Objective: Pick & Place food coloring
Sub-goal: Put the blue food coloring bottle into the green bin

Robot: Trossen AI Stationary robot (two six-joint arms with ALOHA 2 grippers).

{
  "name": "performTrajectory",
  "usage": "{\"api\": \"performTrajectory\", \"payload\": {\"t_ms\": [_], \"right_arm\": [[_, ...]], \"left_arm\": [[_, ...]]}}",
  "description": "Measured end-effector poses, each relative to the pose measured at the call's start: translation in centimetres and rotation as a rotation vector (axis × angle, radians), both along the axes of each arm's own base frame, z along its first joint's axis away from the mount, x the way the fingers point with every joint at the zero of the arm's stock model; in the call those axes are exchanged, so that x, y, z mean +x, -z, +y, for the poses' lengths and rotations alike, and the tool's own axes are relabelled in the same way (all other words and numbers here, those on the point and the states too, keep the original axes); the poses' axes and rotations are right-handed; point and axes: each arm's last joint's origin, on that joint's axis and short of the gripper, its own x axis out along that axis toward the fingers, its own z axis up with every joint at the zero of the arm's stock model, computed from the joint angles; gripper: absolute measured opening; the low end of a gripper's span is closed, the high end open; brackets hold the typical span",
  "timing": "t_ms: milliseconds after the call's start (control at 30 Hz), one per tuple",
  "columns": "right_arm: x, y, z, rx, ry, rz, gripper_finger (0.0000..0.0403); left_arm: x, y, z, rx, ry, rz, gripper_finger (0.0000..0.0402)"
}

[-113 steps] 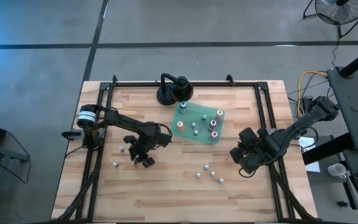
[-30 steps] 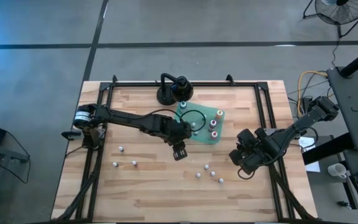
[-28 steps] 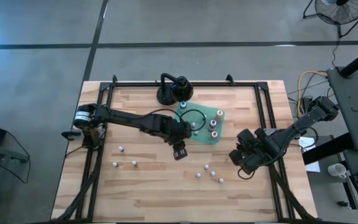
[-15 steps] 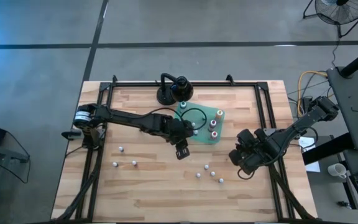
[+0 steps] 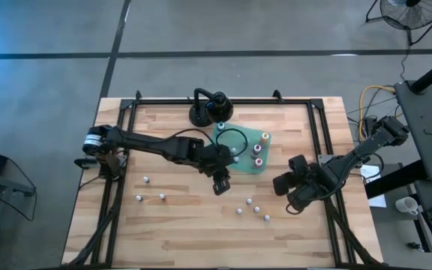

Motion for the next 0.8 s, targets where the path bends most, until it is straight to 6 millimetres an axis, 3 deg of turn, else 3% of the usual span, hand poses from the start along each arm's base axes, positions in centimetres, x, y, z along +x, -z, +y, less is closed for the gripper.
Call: {"api": "performTrajectory", "payload": {"t_ms": [400,800], "right_arm": [[1.5,-0.4,1.0,0.068,-0.079,-0.129,0.0082],[1.8,-0.5,1.2,0.066,-0.134,-0.152,0.0079]], "left_arm": [[-0.9,-2.7,-0.1,-0.021,-0.006,-0.128,0.0080],[-1.8,-4.8,0.0,-0.030,-0.006,-0.212,0.0080]]}}
